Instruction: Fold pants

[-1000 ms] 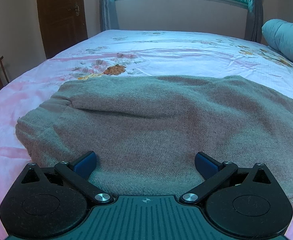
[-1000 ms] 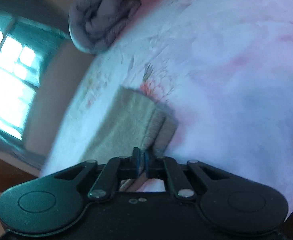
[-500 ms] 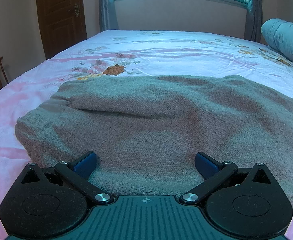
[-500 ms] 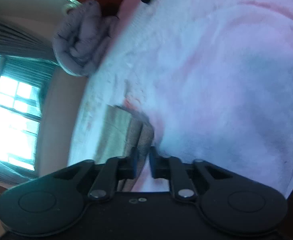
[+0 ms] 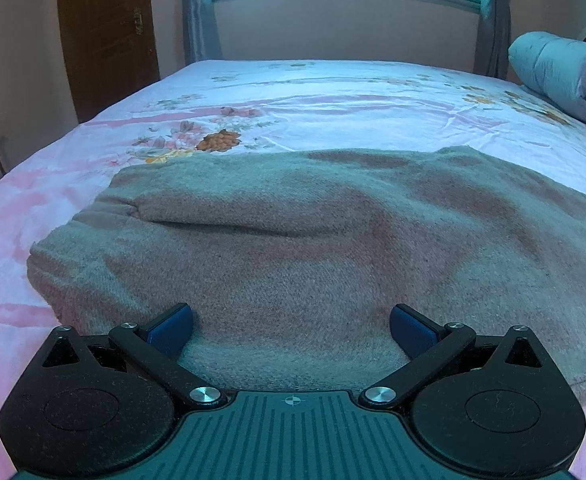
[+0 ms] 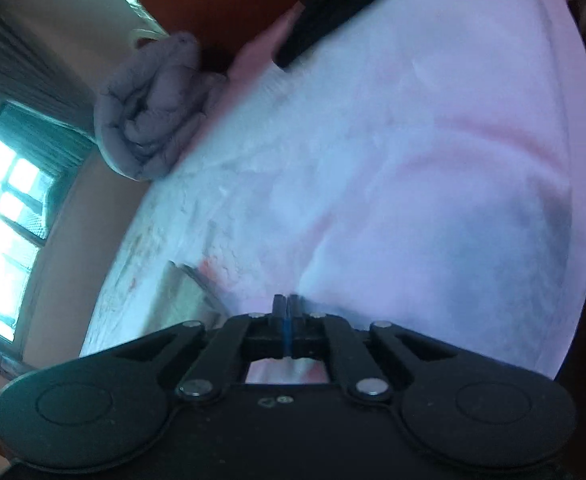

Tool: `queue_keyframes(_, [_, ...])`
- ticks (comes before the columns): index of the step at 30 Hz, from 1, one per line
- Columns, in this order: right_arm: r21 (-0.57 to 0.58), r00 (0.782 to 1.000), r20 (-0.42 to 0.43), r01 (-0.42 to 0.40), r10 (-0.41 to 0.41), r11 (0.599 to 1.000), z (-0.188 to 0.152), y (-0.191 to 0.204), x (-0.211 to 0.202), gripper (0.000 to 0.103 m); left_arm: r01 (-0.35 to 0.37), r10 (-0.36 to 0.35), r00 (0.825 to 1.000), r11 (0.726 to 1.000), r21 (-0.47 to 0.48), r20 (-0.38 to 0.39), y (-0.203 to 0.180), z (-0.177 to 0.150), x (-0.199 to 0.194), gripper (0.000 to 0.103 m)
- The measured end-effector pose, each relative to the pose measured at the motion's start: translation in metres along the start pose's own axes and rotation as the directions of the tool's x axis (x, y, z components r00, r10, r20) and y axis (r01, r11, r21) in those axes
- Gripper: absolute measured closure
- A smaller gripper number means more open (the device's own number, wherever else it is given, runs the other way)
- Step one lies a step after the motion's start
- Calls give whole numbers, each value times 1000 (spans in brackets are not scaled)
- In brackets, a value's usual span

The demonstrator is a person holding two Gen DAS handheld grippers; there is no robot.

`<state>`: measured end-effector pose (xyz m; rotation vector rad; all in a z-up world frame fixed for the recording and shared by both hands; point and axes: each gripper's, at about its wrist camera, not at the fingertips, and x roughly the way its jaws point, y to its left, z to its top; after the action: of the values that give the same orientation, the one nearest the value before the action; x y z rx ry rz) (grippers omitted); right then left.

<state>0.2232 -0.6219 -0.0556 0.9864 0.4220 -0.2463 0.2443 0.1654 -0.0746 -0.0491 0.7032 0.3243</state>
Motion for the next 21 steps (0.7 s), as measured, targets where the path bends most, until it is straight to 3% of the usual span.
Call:
queue_keyframes(3, [71,989,-58,-133,137,989,0,7,-2,86,-5,5,1000,1000,-5,6,-1,-1,1,0])
queue_keyframes(6, [111,974,-98,-193,204,975,-6,18,10,87,-9,9,1000,1000,-8,1,-2,-1,0,0])
queue_keyframes(8, [146,976,-140,-145,166,979,-11,21,22,87,-8,7,1000,1000,-6,-6,-2,0,0,0])
queue_keyframes(12, [192,971,-166,-140,173,971,-14,25,36,87,0,0,1000,1000,-2,-15,0,2,1,0])
queue_keyframes(13, [190,970,-173,-137,171,972,-15,28,42,89,1,-1,1000,1000,-1,-15,0,2,2,0])
queue_keyframes(15, [153,973,-190,-100,128,983,-17,31,44,103,3,-3,1000,1000,2,-17,0,2,2,0])
queue_keyframes(18, [121,977,-152,-133,151,984,-21,35,27,103,11,-11,1000,1000,5,-16,2,2,1,0])
queue_keyframes(21, [139,982,-152,-94,115,986,-28,22,26,103,13,-13,1000,1000,6,-13,2,1,1,0])
